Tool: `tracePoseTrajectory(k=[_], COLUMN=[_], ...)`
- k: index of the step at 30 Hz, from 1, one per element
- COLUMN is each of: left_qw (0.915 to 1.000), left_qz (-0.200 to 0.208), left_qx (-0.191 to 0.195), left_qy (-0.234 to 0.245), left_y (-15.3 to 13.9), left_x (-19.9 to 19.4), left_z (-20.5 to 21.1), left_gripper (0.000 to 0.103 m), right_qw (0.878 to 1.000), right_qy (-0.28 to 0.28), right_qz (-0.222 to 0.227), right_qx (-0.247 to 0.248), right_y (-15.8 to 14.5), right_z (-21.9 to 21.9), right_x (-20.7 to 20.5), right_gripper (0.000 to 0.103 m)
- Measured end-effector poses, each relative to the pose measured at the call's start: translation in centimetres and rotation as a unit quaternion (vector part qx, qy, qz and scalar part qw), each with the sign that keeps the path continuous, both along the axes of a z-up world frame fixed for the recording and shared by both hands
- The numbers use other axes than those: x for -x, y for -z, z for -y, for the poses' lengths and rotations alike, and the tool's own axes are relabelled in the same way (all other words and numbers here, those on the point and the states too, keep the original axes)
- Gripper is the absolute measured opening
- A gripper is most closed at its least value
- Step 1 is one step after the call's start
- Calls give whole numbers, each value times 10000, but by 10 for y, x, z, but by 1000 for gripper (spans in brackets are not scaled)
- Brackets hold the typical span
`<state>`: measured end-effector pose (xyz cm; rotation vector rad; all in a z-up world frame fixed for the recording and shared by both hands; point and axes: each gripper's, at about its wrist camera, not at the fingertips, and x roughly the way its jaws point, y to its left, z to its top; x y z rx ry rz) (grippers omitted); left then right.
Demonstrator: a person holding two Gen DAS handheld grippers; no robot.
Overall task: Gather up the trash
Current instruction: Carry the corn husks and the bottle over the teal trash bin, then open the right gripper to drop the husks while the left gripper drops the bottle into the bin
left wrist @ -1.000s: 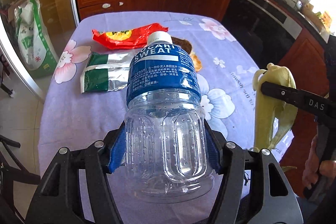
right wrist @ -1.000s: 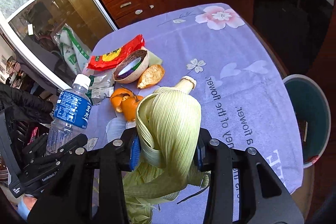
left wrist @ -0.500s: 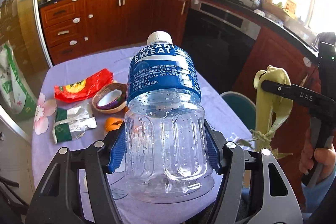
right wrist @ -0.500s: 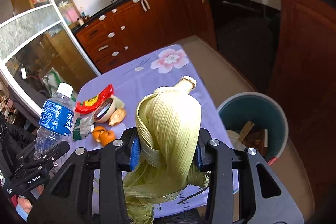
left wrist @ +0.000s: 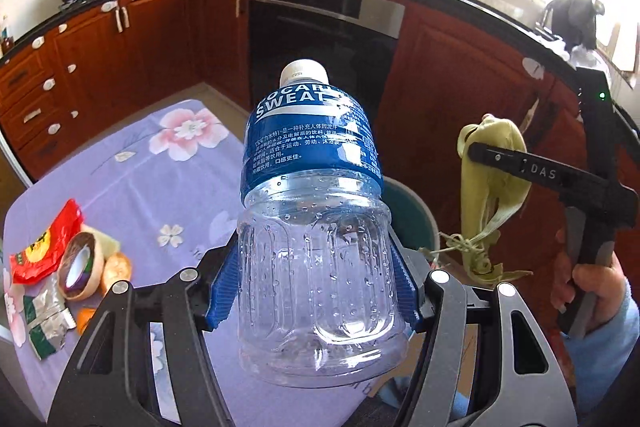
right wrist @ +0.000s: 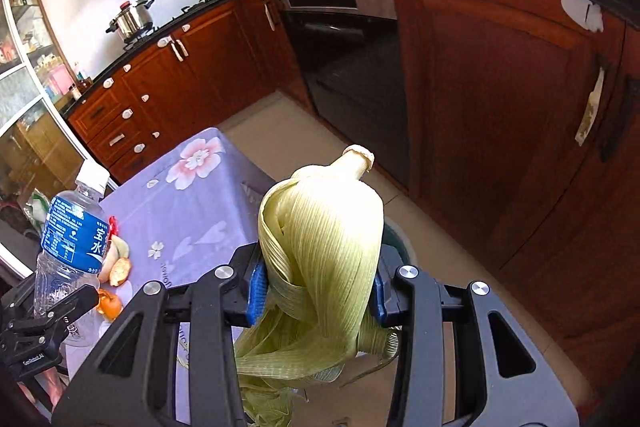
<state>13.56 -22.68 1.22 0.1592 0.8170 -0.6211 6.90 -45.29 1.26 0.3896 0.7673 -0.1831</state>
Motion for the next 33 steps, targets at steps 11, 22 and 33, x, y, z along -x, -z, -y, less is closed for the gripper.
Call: tracePoseTrajectory(k=[11,22,33], left_qw=[9987,9967,9915], left_qz=[-431,-709,-1107], left_qx=[-79,-128,-249], left_qy=[245,363,630], left_y=[34,53,82], left_x=[-40,-52,-49], left_z=[47,65,94], left_gripper=[65,65,65], right_qw=[9959,9955,9954], right_qy=[-371,-363,-83], right_qz=[-724,-784,-810], right_qx=[-391,-399,-497], right_y=[53,55,50], right_z=[15,16,31], right_x=[-61,-68,-50], right_gripper=[46,88,93])
